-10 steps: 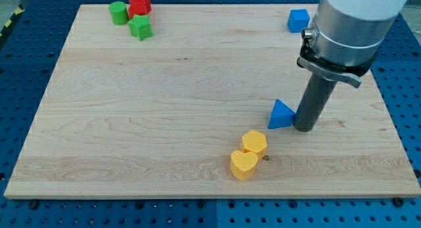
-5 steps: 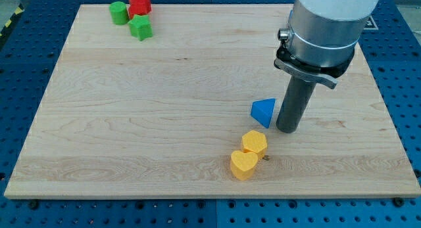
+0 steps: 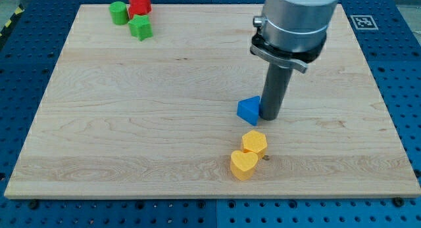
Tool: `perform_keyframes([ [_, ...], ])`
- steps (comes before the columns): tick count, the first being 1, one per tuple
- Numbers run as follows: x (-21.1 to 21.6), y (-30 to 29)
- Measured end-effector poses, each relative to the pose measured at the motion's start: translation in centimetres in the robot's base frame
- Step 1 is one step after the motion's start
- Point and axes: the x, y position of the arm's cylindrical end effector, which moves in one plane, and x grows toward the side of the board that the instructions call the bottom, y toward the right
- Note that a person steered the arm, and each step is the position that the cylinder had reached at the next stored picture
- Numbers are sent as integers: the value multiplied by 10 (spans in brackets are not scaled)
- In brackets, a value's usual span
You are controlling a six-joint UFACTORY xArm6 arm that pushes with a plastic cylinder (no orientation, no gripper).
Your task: Place the triangle to the left of the yellow blocks
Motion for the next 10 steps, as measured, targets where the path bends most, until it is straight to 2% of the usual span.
perform_keyframes([
  [2,-27,-15],
  [10,-21,-89],
])
